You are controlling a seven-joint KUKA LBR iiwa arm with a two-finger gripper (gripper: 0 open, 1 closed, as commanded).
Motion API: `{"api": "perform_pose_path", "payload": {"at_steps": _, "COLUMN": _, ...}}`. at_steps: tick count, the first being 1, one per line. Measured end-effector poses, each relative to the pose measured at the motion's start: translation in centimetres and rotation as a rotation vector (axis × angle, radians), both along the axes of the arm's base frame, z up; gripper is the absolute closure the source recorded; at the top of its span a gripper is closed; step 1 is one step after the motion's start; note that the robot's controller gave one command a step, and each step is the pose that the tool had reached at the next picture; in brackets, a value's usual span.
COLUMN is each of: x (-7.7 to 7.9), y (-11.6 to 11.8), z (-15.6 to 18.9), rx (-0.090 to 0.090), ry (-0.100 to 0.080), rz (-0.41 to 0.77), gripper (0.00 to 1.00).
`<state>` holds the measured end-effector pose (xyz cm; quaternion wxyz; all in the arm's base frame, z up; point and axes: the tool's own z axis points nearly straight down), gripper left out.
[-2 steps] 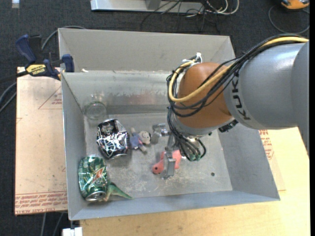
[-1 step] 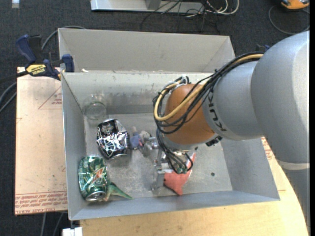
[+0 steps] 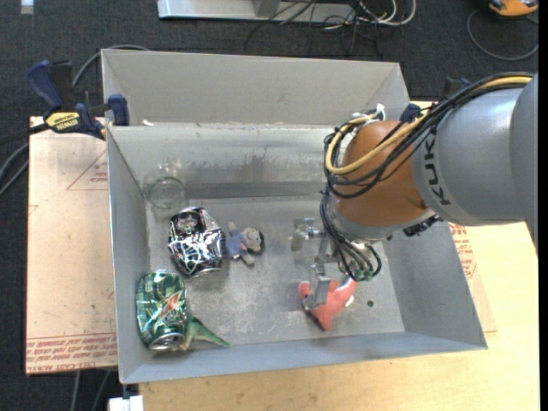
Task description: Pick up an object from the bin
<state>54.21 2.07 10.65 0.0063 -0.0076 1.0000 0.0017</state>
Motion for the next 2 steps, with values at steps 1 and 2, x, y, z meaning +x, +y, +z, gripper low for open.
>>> {"api": "perform_pose_path", "payload": {"at_steps": 1, "x": 0.0, "y": -0.1, "z": -2.7, "rx": 0.003, "ry": 0.013, "rz": 0.172, "gripper": 0.00}}
{"api": "perform_pose_path", "payload": {"at_steps": 2, "x": -4.7, "y": -5.2, "z": -3.7, "rx": -0.002, "ry": 0.000, "rz": 0.212, "gripper": 1.00}}
